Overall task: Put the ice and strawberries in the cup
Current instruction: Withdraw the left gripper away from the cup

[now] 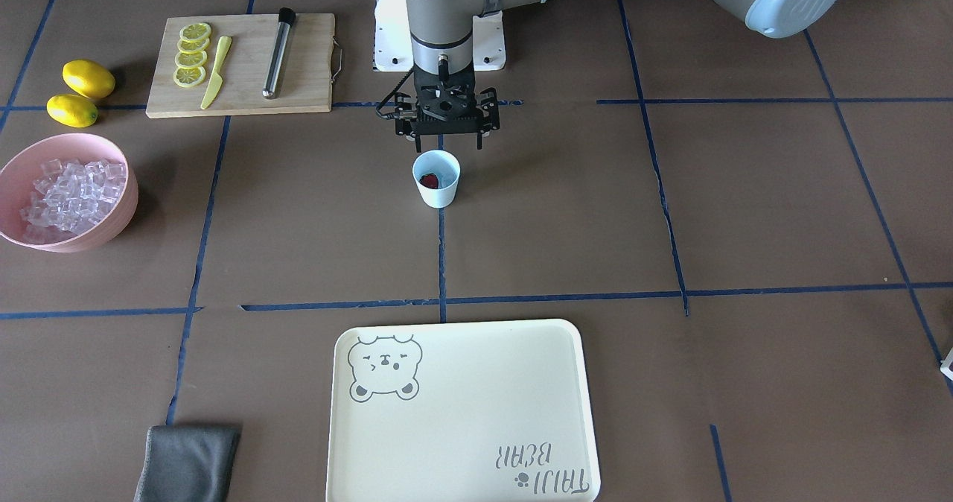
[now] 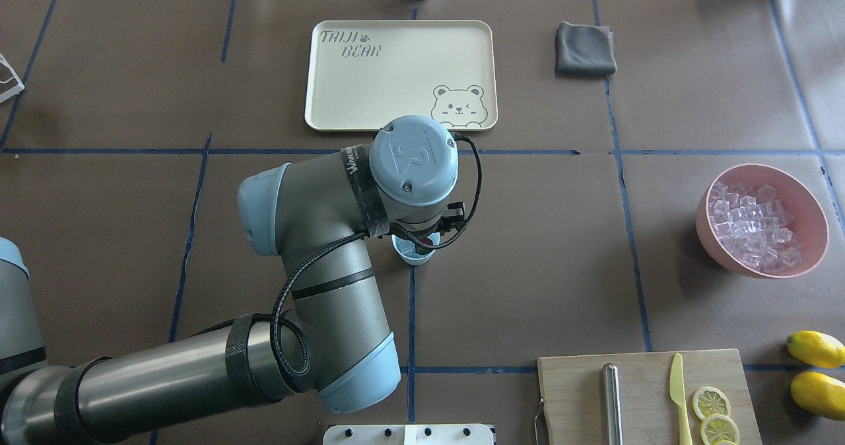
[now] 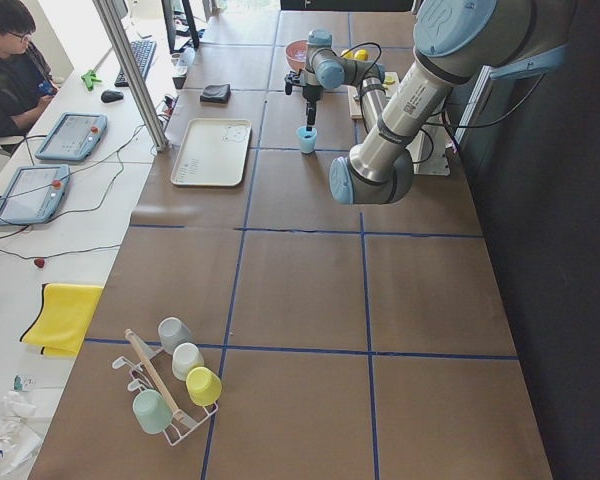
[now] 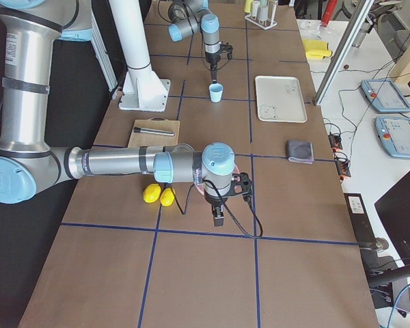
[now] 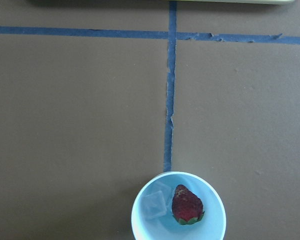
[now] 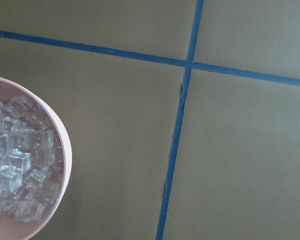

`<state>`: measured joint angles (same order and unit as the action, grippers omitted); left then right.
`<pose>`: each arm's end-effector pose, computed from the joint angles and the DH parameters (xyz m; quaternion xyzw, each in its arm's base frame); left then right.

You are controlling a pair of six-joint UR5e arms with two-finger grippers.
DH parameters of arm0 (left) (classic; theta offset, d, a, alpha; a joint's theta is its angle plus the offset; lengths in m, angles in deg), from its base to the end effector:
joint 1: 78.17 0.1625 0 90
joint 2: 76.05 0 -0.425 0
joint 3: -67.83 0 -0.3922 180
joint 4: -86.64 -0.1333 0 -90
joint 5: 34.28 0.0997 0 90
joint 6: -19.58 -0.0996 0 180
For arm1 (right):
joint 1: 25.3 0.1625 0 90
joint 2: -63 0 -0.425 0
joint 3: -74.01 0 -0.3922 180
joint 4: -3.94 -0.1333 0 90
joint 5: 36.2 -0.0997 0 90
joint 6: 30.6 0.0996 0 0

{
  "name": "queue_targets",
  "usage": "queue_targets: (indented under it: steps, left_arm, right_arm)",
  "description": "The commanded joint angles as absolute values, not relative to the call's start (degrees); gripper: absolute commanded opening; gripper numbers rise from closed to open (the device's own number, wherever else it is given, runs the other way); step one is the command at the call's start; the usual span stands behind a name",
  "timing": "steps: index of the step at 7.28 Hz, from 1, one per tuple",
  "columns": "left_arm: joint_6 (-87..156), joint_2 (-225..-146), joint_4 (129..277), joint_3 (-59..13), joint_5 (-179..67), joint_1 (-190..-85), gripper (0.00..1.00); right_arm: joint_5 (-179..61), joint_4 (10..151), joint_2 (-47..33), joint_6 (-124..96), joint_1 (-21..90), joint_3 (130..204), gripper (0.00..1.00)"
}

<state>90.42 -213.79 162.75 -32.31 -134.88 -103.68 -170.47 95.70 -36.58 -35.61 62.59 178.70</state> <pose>0.5487 -0.3892 0.1173 0.0625 0.3775 -0.0166 0.9238 0.0481 -0.4257 0.6120 0.0366 -0.3758 -0.0685 0.9234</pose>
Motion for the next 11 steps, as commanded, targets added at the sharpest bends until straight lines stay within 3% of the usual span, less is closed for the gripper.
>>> queue_targets:
  steps: [1, 5, 11]
  left_arm:
    - [77.5, -202.6, 158.7, -45.7, -135.6, -108.7, 1.00]
    - [47.9, -189.0, 157.2, -47.7, -157.3, -133.0, 1.00]
    - [20.3, -170.3, 157.6, -44.2, -165.5, -154.6, 1.00]
  right_arm:
    - [-170.4, 95.7, -36.6, -35.6, 62.6, 178.6, 1.00]
    - [-170.4, 95.6, -36.6, -35.7, 62.6, 178.5, 1.00]
    - [-170.4, 95.6, -36.6, -35.7, 62.6, 178.6, 1.00]
